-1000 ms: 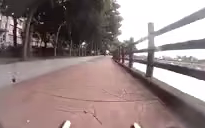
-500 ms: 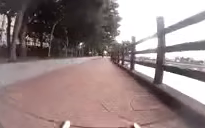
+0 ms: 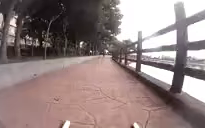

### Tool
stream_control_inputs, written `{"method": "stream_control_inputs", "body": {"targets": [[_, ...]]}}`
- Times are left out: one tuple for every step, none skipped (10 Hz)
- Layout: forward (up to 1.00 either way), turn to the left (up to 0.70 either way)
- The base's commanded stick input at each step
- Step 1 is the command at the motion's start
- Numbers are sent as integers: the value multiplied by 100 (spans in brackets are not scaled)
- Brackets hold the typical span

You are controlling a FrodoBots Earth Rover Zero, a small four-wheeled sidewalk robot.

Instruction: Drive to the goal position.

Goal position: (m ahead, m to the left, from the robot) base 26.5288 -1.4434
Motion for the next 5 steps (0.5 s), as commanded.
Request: {"method": "stream_control_inputs", "body": {"targets": [[100,0],[100,0],[100,0],[100,0],[100,0]]}}
